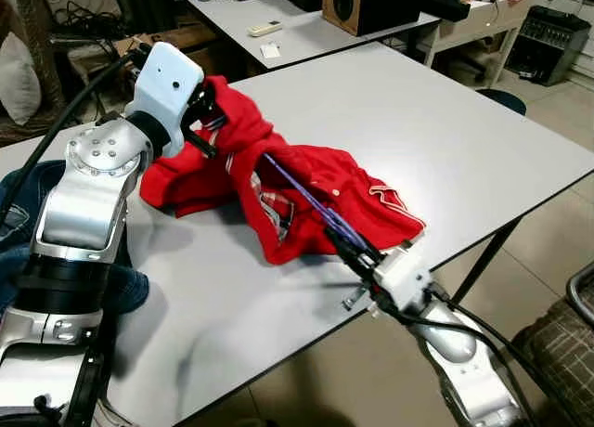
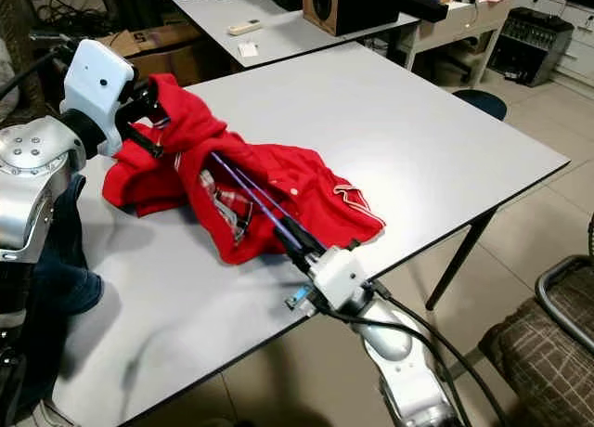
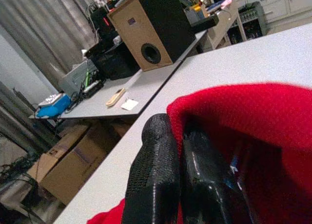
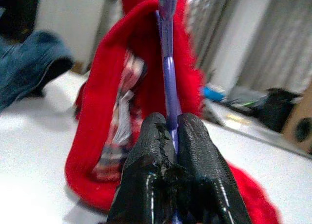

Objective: Hang hanger

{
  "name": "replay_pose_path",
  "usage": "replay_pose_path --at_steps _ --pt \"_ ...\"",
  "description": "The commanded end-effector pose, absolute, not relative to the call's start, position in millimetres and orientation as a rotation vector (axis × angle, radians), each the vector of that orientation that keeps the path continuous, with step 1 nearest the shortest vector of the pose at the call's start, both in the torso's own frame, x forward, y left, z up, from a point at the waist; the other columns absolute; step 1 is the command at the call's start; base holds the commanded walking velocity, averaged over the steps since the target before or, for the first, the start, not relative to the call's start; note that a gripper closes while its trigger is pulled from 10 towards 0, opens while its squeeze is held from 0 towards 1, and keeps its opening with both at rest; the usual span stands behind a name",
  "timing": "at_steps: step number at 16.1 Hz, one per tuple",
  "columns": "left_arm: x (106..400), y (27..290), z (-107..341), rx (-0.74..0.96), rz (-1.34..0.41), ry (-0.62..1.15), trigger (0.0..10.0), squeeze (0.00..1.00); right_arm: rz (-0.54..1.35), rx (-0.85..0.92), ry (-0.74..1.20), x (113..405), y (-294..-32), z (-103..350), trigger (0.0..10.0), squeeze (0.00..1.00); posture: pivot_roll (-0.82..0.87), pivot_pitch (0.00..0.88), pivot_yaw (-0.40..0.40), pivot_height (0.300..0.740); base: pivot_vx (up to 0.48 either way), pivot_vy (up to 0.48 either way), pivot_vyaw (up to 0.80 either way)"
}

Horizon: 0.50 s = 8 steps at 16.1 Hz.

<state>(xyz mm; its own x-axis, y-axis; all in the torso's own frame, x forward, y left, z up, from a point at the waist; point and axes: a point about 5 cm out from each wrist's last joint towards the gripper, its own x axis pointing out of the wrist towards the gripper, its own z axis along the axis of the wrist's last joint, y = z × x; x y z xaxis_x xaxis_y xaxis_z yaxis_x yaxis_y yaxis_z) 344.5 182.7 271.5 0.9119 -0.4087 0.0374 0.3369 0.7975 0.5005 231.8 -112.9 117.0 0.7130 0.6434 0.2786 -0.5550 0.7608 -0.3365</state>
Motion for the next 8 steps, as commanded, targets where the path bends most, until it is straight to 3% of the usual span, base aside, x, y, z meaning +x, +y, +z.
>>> replay_pose_path --at_steps 1,5,8 --pt "342.8 190.5 277.2 0.532 -0.373 -0.145 0.0 0.0 0.578 -0.204 -0.455 216.0 -127.5 127.2 10.0 0.0 0.08 0.022 0.082 0.74 0.0 0.0 0.0" --pt "339.9 193.5 274.8 0.531 -0.365 -0.133 0.0 0.0 0.465 -0.189 -0.361 165.0 -157.9 116.6 10.0 0.0 0.07 0.027 0.085 0.74 0.0 0.0 0.0" --pt "341.8 190.9 274.1 0.528 -0.381 -0.134 0.0 0.0 0.528 -0.211 -0.226 158.2 -163.8 98.3 10.0 0.0 0.05 0.027 0.105 0.74 0.0 0.0 0.0"
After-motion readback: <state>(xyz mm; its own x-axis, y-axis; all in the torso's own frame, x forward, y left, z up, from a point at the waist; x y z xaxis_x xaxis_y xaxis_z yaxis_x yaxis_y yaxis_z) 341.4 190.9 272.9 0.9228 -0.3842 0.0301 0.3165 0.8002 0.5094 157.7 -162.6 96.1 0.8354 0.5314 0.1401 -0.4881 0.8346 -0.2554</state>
